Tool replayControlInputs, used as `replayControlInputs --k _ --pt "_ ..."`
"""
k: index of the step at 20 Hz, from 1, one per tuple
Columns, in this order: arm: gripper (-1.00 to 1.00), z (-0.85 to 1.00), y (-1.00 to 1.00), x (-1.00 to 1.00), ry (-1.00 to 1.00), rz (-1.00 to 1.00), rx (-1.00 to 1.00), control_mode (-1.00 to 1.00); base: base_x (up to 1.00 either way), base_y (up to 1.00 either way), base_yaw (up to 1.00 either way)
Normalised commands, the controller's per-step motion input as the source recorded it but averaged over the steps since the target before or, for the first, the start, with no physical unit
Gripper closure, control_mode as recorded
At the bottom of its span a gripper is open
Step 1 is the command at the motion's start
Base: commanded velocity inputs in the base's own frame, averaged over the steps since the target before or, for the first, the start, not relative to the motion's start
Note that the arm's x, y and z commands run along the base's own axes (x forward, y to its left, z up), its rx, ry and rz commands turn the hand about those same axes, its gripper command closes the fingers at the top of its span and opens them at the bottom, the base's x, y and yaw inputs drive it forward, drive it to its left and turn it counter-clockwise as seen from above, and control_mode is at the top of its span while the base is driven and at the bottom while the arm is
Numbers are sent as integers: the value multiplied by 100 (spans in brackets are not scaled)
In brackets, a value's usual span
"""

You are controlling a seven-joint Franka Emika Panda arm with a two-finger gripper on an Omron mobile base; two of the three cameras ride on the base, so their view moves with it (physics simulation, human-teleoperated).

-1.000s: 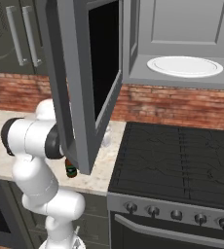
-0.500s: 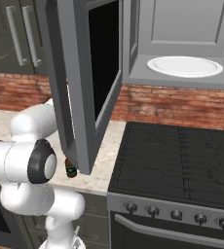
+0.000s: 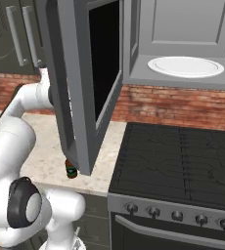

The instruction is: Place the microwavable item in the microwave. Then, close the microwave door and press the start button.

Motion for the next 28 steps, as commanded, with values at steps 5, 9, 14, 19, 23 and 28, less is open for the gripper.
replayControlInputs --k 5,9,14,19,23,28 --pt "100 36 8 -100 -14 -9 1 -100 0 0 0" --pt "100 8 0 -100 -3 -10 6 -100 0 0 0" --pt "100 17 0 -100 0 -5 7 -100 0 0 0" --pt "100 0 46 -29 13 -1 -4 -100 0 0 0" --pt "100 -11 21 -17 1 0 0 -100 0 0 0" --pt "100 -2 2 -30 -1 -2 0 100 -60 -12 -9"
